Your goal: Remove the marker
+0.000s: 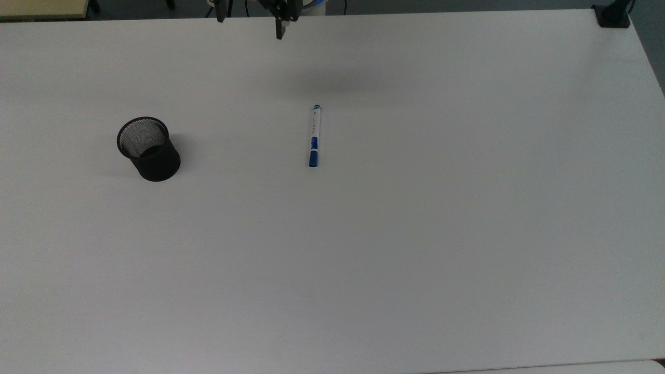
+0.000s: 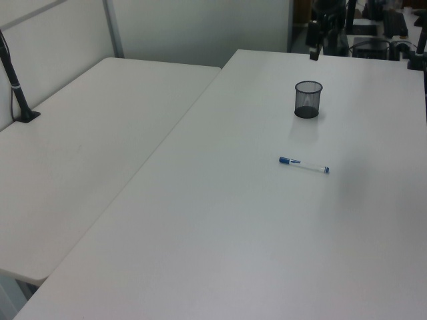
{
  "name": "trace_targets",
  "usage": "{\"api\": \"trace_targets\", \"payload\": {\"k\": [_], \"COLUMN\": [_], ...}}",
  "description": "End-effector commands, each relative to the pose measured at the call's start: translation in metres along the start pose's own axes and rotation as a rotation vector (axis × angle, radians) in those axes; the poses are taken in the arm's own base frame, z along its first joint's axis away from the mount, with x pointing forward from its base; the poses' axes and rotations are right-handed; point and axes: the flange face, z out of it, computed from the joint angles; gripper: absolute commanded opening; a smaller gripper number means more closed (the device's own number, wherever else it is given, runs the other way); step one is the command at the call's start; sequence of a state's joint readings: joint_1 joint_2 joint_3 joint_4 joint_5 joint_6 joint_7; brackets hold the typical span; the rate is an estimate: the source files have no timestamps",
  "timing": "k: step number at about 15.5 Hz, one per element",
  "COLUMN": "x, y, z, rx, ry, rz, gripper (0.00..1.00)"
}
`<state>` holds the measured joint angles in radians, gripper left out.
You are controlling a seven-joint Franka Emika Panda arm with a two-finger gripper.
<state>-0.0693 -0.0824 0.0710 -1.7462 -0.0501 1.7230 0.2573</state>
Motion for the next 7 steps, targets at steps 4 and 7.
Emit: {"api": "trace_targets", "payload": {"k": [4, 7], "x": [0.0080, 0.0077], "y": [0.0101, 0.0101], "z": [-0.0073, -0.0070], "rx": [0.008, 0.009], "ry": [0.018, 0.015], "rz": [-0.122, -0.145], "gripper": [1.00, 1.00]}}
